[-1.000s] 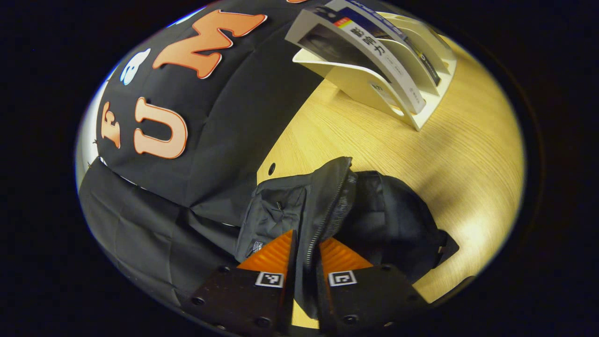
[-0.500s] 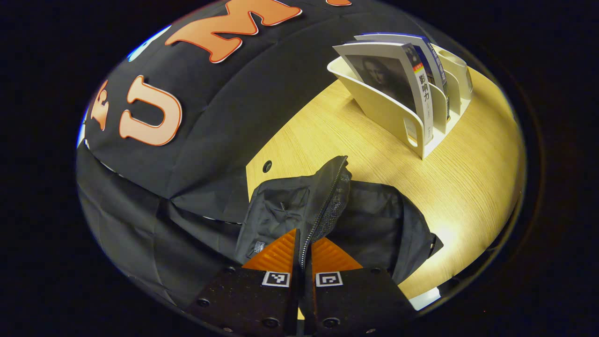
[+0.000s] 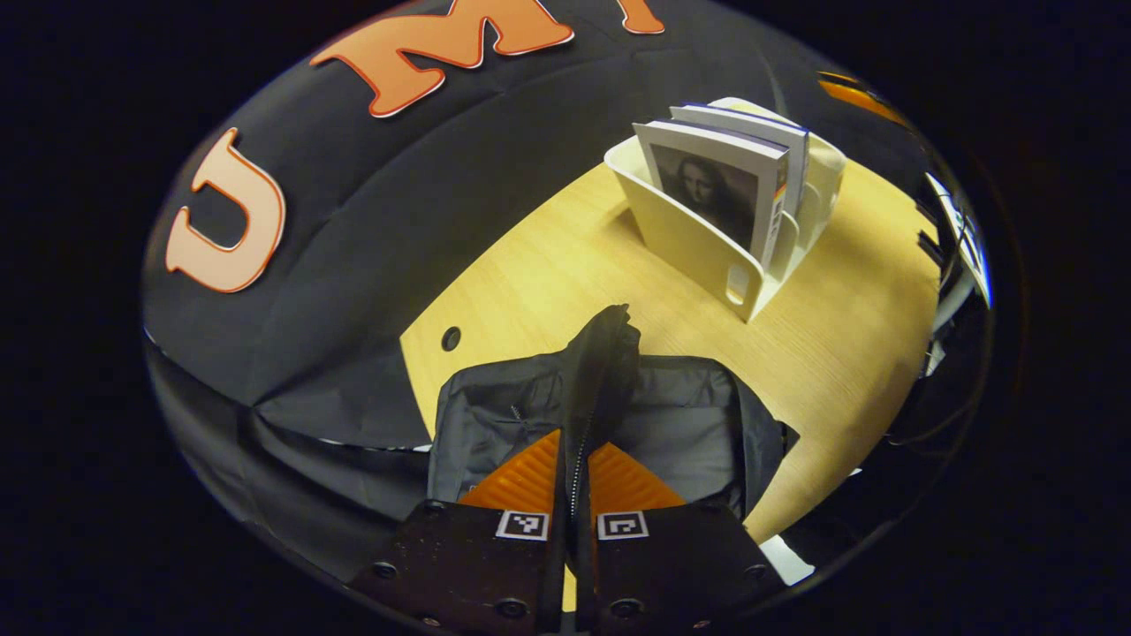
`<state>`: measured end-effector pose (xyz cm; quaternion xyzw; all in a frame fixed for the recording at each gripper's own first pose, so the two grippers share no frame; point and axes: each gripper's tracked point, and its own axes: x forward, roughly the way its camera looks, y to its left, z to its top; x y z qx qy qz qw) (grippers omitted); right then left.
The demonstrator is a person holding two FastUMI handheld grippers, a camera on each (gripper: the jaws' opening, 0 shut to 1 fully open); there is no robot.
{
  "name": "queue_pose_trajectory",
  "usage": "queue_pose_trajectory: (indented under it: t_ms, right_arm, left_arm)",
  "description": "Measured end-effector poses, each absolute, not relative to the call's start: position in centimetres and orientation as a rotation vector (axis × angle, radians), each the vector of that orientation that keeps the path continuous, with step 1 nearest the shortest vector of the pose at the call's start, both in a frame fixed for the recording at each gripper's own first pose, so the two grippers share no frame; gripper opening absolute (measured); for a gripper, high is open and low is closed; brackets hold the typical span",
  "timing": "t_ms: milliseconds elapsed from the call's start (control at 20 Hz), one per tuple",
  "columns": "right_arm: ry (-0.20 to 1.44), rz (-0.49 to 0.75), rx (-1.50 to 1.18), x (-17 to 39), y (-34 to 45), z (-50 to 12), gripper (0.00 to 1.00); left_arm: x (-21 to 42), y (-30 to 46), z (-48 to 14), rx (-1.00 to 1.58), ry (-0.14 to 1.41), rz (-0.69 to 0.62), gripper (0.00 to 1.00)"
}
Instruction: Open the schoolbag, grab two books from the bookshelf and put them into the schoolbag.
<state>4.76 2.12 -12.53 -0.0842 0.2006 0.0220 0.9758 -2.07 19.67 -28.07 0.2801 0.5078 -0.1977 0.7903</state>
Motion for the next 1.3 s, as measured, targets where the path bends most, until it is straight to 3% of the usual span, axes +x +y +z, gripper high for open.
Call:
queue_pose_trajectory:
  t_ms: [200,500,850,1300]
  right_arm:
    - [0.488,0.100,-0.101,4.6,9.4,-11.3,0.95]
    - [0.619,0.068,-0.110,5.1,15.6,-9.3,0.94]
    - [0.777,0.190,-0.092,7.6,21.3,-9.4,0.95]
    - [1.129,0.169,-0.049,12.2,21.4,-19.2,0.96]
  left_arm:
    - [-0.1,21.1,-26.1,0.498,1.072,-0.527,0.06]
    - [0.6,22.6,-24.7,0.452,1.066,-0.649,0.06]
    - [1.5,24.0,-22.7,0.425,1.056,-0.672,0.06]
    - [1.2,23.5,-23.3,0.365,1.091,-0.640,0.05]
